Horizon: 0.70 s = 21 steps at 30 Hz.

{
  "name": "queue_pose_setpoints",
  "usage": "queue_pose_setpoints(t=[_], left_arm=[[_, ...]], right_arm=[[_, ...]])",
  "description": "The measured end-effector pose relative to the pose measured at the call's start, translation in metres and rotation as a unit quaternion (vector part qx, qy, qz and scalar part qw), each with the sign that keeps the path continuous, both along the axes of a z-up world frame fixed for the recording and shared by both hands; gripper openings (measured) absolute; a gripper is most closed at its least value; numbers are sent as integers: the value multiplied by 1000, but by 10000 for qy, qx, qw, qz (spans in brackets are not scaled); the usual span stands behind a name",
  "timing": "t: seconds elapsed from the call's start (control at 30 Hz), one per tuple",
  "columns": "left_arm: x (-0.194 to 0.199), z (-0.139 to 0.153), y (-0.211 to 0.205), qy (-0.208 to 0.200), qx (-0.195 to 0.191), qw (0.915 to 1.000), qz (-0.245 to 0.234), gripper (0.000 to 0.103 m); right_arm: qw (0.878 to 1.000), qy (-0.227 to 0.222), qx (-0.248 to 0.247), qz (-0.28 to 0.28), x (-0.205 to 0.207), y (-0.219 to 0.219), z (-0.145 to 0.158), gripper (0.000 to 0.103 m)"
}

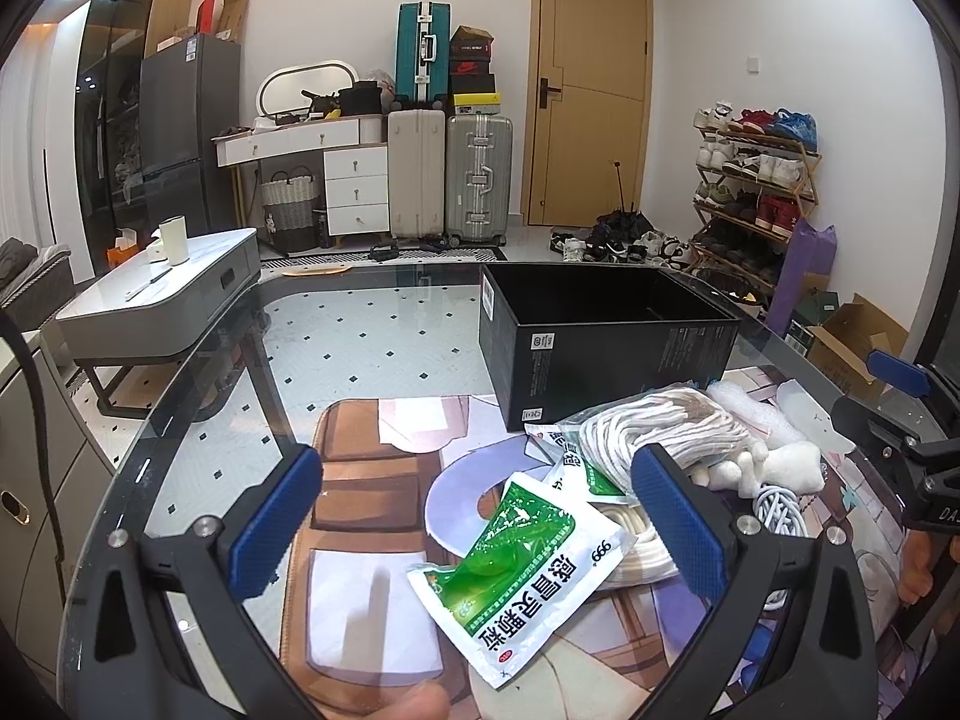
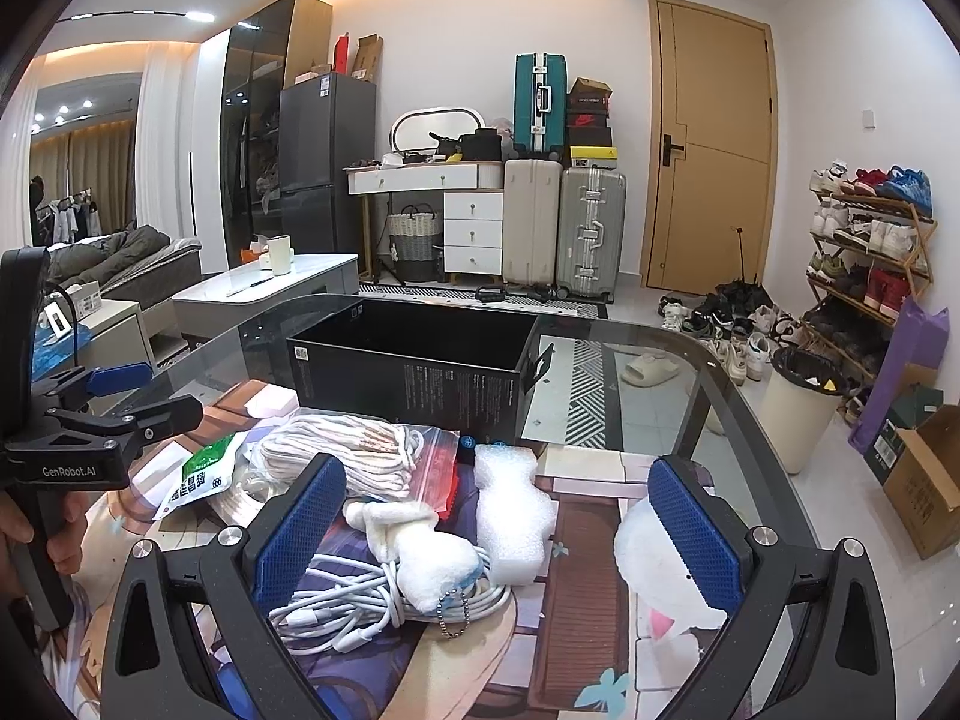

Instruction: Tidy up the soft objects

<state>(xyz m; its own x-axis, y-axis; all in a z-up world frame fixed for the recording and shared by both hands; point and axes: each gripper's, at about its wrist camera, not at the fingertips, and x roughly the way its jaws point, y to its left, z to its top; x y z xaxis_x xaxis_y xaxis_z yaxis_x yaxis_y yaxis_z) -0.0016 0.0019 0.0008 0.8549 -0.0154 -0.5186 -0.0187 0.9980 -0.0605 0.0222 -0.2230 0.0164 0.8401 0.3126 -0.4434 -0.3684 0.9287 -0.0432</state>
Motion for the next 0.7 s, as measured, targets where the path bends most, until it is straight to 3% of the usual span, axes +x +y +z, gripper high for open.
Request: queue_pose_setpoints(t=[0.7], left_arm=[[1, 0, 0, 28, 4, 10000, -14, 103]], right_arm=[[10000, 31, 4, 0, 0, 1, 1, 102]])
